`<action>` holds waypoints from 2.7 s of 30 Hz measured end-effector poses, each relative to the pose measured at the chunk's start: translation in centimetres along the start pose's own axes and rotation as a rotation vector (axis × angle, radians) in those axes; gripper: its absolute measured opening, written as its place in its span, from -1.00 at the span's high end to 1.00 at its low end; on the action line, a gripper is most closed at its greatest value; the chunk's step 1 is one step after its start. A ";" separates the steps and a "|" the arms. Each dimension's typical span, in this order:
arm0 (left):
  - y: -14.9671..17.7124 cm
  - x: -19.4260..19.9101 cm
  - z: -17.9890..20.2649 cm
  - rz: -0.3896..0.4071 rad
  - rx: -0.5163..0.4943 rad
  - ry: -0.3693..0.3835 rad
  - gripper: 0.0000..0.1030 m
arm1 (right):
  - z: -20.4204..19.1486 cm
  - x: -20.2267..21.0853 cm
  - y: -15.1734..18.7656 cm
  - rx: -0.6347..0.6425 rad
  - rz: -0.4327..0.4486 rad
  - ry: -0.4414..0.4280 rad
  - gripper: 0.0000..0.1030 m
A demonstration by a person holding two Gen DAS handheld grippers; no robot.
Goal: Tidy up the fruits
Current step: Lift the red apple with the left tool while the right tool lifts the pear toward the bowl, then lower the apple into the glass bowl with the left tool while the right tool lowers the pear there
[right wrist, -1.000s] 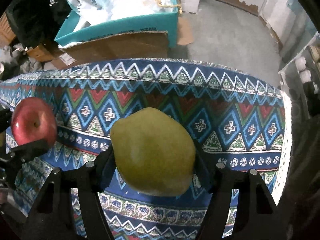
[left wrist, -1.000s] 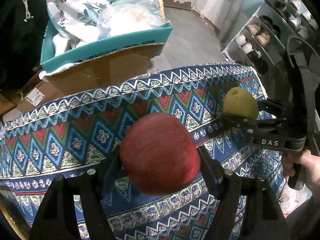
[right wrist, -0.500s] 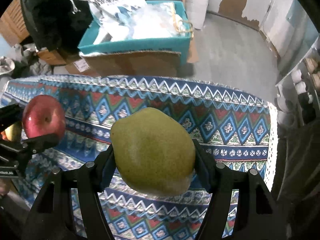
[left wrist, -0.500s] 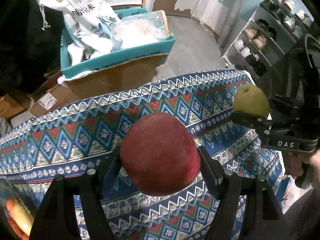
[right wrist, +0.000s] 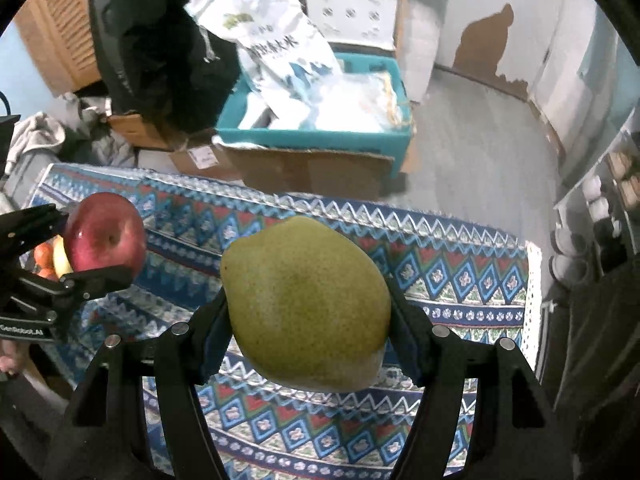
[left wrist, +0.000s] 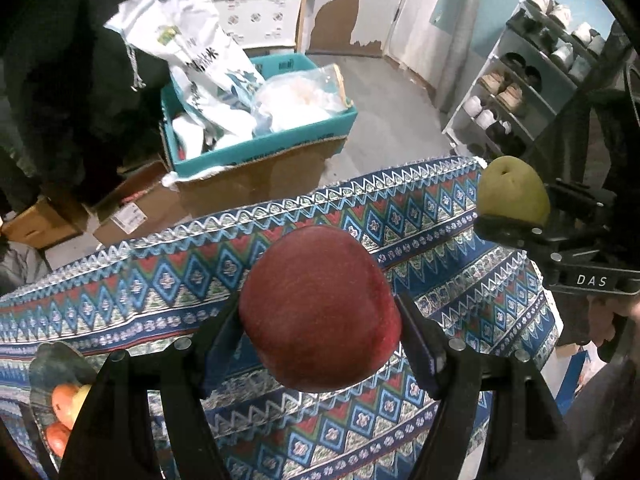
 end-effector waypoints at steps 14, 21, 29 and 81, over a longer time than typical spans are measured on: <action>1.9 6.1 -3.2 0.051 0.001 -0.014 -0.46 | -6.5 3.4 -2.3 0.079 0.075 -0.062 -0.35; 3.2 8.8 -4.9 0.080 0.003 -0.026 -0.46 | -10.3 3.9 -3.6 0.137 0.098 -0.101 -0.35; 5.0 11.2 -8.1 0.098 0.045 -0.038 -0.46 | -15.2 3.9 -5.0 0.207 0.100 -0.152 -0.35; 18.7 5.7 -26.1 -0.079 0.416 -0.103 -0.46 | -34.0 -13.5 -0.9 0.389 -0.281 -0.337 -0.35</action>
Point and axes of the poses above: each gripper's, at about its wrist camera, not at the fingertips, and x roughly against the way its jaws point, z to its right, y to its underside, the point moved 6 cm from there along -x, roughly the way its jaws point, and after that the axes turned 6 degrees about -y, right-handed, at the moved point
